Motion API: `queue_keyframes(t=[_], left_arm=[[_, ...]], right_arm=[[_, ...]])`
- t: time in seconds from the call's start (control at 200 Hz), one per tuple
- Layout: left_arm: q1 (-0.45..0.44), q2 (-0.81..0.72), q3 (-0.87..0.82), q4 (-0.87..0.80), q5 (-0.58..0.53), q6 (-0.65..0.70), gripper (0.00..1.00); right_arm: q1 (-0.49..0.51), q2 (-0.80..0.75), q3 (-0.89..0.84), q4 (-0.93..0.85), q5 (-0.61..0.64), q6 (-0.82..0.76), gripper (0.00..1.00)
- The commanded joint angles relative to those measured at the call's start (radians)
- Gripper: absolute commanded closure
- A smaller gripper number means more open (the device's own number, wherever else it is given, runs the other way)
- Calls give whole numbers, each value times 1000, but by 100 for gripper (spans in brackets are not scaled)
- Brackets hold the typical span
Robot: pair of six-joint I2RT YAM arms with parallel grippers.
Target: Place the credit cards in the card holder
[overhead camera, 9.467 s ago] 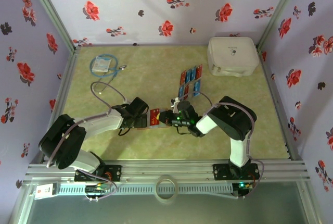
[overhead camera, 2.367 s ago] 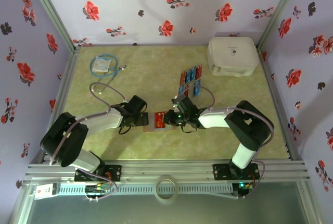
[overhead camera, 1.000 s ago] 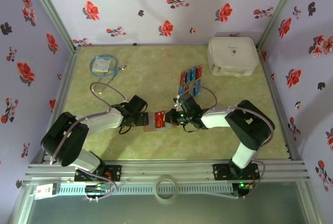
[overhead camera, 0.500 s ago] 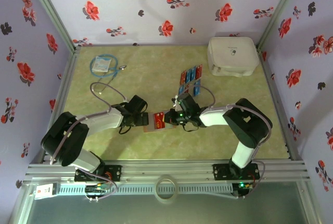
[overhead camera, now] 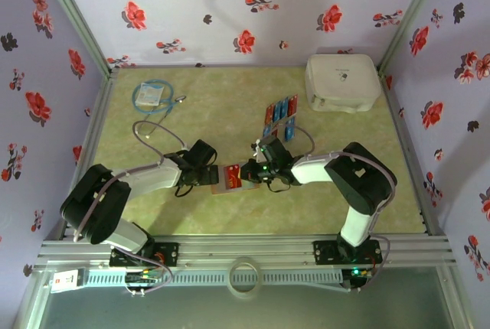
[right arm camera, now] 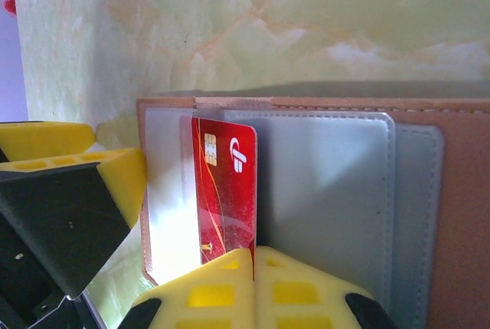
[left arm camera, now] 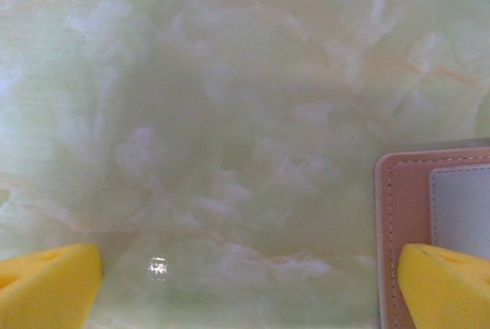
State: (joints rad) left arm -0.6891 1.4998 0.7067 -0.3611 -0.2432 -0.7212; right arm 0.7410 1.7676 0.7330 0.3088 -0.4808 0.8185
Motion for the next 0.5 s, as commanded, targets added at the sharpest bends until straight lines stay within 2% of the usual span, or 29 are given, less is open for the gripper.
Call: queue_keyframes(t=[0.0,0.125,0.295,0.385,0.495], left_arm=[[0,47,-15,11,3,5,0],[4,44,-8,8,3,5,0],[34,10,10,-20,12,11,0],[48,-23,21,-50,14,22,0],[60,-60,23,-77,14,31,0]], right_arm=[[-2,11,26,-53,-6,-20,88],[-2,-26,49,-133,12,-60,68],[-2,-83,121,-293,59,-138,51],[-2,-98,167,-367,84,-172,47],[-2,-99,215,-450,131,-202,48]])
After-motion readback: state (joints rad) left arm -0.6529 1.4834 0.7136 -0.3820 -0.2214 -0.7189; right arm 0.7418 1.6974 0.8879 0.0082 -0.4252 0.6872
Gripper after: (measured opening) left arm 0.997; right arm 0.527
